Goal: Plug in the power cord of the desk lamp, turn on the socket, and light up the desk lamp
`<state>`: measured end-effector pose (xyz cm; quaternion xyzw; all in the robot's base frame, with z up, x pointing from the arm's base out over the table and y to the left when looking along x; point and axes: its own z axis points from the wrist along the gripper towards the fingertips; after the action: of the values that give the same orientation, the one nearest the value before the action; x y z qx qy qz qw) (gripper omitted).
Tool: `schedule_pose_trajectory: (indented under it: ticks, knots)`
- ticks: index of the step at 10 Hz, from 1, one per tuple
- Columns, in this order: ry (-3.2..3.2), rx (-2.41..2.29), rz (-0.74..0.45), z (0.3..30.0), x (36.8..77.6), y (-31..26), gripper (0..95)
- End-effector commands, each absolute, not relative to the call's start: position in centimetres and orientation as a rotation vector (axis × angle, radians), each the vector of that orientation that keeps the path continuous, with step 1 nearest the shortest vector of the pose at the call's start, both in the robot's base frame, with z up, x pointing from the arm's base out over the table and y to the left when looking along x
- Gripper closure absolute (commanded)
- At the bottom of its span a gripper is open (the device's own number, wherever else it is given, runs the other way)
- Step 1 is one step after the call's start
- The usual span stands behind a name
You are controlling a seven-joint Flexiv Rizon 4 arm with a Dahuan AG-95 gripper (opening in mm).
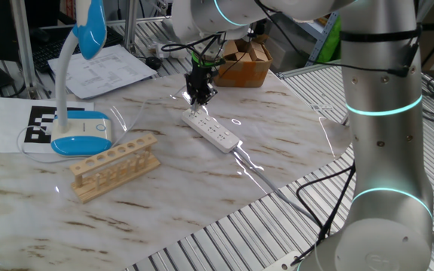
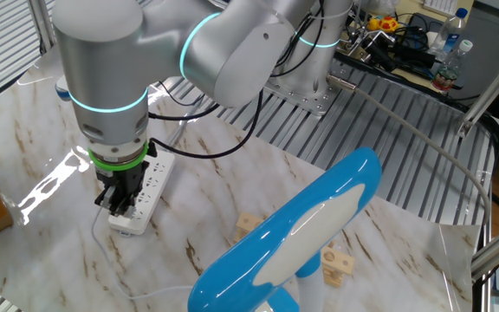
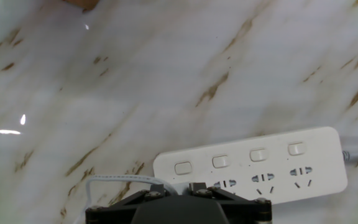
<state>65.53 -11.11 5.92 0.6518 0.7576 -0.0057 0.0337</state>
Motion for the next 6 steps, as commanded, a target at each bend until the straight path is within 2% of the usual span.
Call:
schedule_pose_trajectory:
  ticks: [1, 6]
  knots:
    - [2.327, 2.009, -0.019, 5.85, 65.44, -11.09, 95.0]
    - [2.324, 2.000, -0.025, 5.63, 65.20, -11.05, 95.0]
